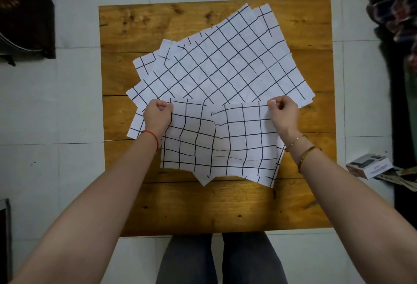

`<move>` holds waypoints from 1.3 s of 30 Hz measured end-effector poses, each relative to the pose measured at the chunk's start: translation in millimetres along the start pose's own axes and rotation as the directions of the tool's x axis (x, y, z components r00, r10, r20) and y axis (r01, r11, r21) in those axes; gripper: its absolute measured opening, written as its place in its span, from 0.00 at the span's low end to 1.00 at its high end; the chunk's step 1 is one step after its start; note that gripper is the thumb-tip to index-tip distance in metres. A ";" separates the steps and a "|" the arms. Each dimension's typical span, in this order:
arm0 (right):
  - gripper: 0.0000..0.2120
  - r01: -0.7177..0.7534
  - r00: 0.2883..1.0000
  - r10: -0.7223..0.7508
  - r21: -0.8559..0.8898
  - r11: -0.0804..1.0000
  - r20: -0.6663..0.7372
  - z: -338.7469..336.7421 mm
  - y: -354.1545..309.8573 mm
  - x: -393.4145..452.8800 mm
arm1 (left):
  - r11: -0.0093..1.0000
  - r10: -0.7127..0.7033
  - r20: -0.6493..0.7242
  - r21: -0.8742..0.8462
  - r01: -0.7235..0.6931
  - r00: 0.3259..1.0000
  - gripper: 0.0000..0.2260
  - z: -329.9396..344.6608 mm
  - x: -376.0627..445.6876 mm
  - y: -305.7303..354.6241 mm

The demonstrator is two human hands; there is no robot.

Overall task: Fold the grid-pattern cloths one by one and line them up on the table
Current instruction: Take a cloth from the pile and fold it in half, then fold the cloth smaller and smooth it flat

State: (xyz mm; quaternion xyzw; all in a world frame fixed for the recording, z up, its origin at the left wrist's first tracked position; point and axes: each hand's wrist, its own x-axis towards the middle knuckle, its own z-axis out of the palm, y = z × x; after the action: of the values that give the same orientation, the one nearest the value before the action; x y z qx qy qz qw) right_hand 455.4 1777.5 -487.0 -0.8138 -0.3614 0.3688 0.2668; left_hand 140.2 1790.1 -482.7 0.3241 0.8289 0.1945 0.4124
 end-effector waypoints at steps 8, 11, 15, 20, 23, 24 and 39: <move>0.05 -0.005 0.993 0.006 0.012 1.000 -0.119 -5.0 -3.3 14.7 | 0.987 -0.041 -0.006 -0.158 0.040 0.999 0.08 -11.0 3.7 -13.4; 0.04 -0.027 0.997 0.033 0.099 0.995 -0.067 -3.5 -3.9 16.2 | 0.982 0.003 0.061 -0.188 0.009 0.998 0.14 -13.6 3.5 -14.4; 0.11 0.000 1.000 0.000 0.070 0.998 0.003 -3.6 -4.6 17.6 | 0.984 0.073 0.089 -0.167 -0.057 0.993 0.12 -16.3 8.1 -16.6; 0.06 0.063 0.998 -0.063 -0.020 0.998 0.030 -2.0 -8.8 24.8 | 0.965 0.112 0.092 -0.248 -0.086 0.989 0.07 -15.0 14.2 -10.2; 0.04 0.085 0.996 -0.084 -0.051 0.995 0.021 1.0 -12.7 30.3 | 0.961 0.137 0.084 -0.254 -0.112 0.987 0.08 -12.7 18.8 -7.2; 0.04 0.085 0.996 -0.084 -0.057 0.995 0.021 2.4 -13.1 32.6 | 0.962 0.145 0.072 -0.246 -0.123 0.987 0.08 -11.7 20.8 -6.6; 0.21 0.815 0.578 -0.636 -0.410 0.410 0.512 94.9 -49.2 -40.1 | 0.441 0.705 0.244 0.584 -0.682 0.666 0.19 2.6 2.5 -18.5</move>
State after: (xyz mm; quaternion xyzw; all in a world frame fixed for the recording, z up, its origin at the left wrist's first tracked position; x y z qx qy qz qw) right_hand 342.1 1791.3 -491.8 -0.5499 -0.8112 0.1859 0.0706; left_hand 134.3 1778.7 -496.6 0.7486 0.6435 0.0611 0.1473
